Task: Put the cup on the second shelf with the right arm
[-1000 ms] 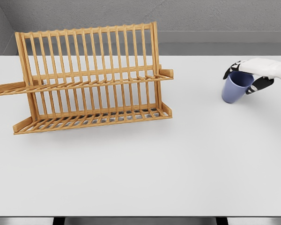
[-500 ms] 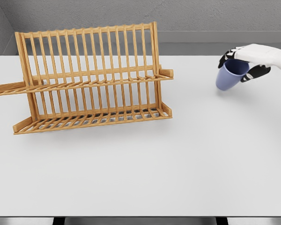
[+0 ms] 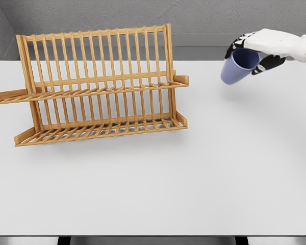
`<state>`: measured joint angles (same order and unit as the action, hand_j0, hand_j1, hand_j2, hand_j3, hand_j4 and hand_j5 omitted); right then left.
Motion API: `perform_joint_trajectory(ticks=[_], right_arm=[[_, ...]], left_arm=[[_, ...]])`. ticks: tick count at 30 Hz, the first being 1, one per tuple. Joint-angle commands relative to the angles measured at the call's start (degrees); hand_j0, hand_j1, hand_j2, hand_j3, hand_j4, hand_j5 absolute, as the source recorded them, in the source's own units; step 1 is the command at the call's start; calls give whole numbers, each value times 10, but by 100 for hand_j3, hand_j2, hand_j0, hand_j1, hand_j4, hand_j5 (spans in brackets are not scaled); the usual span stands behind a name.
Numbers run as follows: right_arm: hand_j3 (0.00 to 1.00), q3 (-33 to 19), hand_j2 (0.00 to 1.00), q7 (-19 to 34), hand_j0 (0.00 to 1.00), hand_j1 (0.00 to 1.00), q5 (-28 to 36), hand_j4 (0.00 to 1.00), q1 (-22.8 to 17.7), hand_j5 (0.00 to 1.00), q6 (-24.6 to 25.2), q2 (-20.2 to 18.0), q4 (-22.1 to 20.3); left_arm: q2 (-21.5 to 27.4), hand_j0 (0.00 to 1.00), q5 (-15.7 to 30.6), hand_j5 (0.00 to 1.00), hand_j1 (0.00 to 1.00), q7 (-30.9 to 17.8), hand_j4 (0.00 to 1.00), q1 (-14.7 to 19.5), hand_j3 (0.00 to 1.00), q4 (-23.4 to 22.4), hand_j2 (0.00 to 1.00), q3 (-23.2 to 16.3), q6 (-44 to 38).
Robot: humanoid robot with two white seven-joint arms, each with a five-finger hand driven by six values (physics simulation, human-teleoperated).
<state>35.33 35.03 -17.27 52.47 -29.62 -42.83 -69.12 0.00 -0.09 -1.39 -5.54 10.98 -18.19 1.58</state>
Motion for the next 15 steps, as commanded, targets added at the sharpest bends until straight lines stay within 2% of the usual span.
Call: perform_joint_trajectory(ticks=[1, 7, 11, 15], right_arm=[[67, -7, 67, 0, 67, 67, 3, 67, 0, 67, 2, 5, -14], [66, -7, 66, 0, 66, 66, 3, 66, 12, 66, 1, 16, -26], [66, -7, 66, 0, 66, 66, 3, 66, 18, 66, 3, 16, -73], [66, -7, 66, 0, 66, 66, 3, 66, 22, 66, 2, 24, -102]], left_arm=[[0, 100, 0, 100, 100, 0, 100, 0, 100, -1, 100, 0, 0], [0, 100, 0, 100, 100, 0, 100, 0, 100, 0, 100, 0, 0], [0, 100, 0, 100, 100, 0, 100, 0, 100, 0, 100, 0, 0], [0, 100, 0, 100, 100, 0, 100, 0, 100, 0, 100, 0, 0]])
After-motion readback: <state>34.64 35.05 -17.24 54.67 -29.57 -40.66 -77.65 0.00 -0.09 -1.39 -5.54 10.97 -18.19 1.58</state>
